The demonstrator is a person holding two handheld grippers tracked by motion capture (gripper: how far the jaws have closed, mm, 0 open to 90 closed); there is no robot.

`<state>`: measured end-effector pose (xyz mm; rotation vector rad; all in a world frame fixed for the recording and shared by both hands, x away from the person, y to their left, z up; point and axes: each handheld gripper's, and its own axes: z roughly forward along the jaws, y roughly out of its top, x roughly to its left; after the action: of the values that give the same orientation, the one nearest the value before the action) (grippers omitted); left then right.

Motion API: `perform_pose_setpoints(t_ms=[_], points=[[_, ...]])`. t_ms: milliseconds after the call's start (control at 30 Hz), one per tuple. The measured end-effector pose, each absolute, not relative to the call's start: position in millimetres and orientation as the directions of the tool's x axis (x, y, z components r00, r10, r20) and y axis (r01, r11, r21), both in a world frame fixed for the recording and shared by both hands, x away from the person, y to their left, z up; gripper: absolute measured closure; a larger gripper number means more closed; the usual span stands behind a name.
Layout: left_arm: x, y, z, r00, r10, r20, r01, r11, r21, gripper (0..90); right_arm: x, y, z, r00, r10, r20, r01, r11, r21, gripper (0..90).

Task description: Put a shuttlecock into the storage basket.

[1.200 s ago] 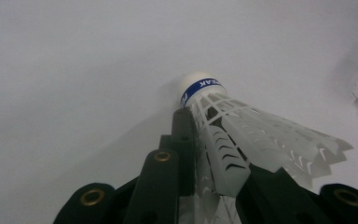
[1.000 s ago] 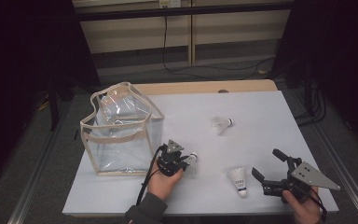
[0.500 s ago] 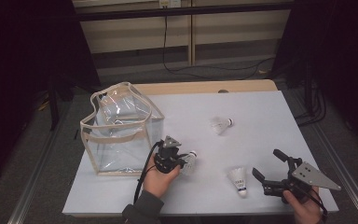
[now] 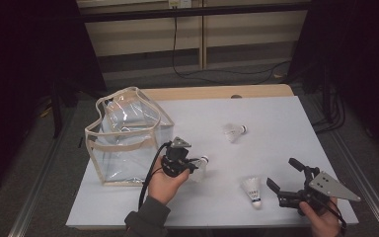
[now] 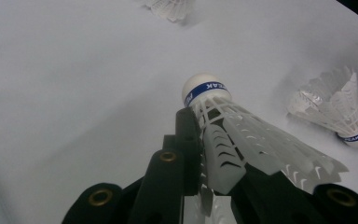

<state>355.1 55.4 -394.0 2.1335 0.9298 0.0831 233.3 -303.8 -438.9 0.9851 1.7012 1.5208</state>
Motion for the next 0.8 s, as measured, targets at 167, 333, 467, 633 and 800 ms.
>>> perform_pose_setpoints(t_ms=[167,333,467,633,800], points=[[357,50,-387,0.737,0.636,-0.229,0.586,-0.432,0.686,85.3,233,-305,-439,-0.507,0.862,0.022,0.116,0.043,0.992,1.9],[358,47,-382,0.744,0.629,-0.228,0.581,-0.439,0.685,85.5,233,-305,-439,-0.506,0.862,0.024,0.115,0.04,0.993,1.9],[359,47,-377,0.744,0.626,-0.235,0.583,-0.435,0.687,85.5,234,-305,-439,-0.51,0.86,0.022,0.115,0.043,0.992,1.9],[362,46,-373,0.745,0.619,-0.247,0.588,-0.437,0.681,85.5,233,-304,-439,-0.512,0.859,0.024,0.118,0.042,0.992,1.8],[364,46,-366,0.746,0.626,-0.226,0.579,-0.442,0.685,85.5,233,-304,-439,-0.511,0.859,0.02,0.115,0.045,0.992,1.8]])
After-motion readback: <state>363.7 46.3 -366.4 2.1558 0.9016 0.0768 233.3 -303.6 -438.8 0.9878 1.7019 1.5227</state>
